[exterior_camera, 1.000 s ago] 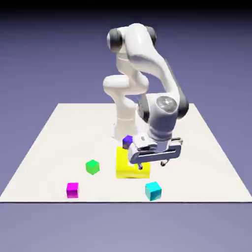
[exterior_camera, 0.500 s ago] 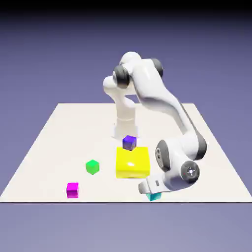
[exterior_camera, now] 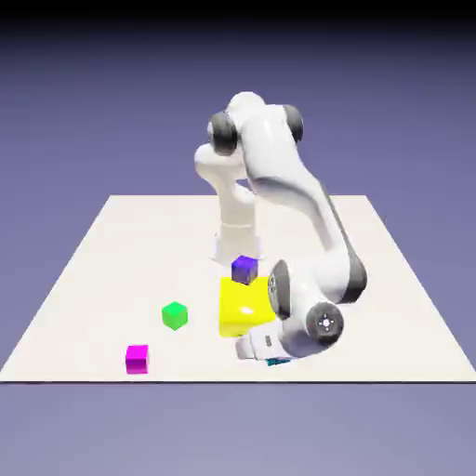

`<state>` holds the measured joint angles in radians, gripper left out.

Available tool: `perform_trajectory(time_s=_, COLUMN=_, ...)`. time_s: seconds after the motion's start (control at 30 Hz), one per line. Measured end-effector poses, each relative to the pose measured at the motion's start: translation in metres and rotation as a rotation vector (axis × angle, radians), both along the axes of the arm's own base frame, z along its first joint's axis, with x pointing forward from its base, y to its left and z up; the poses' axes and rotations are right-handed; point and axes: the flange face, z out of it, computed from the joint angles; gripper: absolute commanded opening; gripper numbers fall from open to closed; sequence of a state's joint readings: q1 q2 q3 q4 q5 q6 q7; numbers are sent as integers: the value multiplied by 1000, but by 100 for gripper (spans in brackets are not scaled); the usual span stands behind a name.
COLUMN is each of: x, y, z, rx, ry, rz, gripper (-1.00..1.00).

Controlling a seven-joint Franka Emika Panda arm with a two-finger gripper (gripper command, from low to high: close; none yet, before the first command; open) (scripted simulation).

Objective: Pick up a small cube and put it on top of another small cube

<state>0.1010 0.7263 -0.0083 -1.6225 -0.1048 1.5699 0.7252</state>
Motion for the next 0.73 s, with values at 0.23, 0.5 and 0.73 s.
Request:
perform_trajectory(time_s=0.23, x=-59, y=-136, z=22, rx=-9, ry=-2, rz=-260, gripper=-100)
perform_trajectory(time_s=0.5, x=-155, y=-244, z=42, rx=38, ry=-32, rz=-559, gripper=-100)
perform_trajectory(time_s=0.73, x=-178, y=-236, z=0, rx=37, ry=-32, rz=-557, gripper=100)
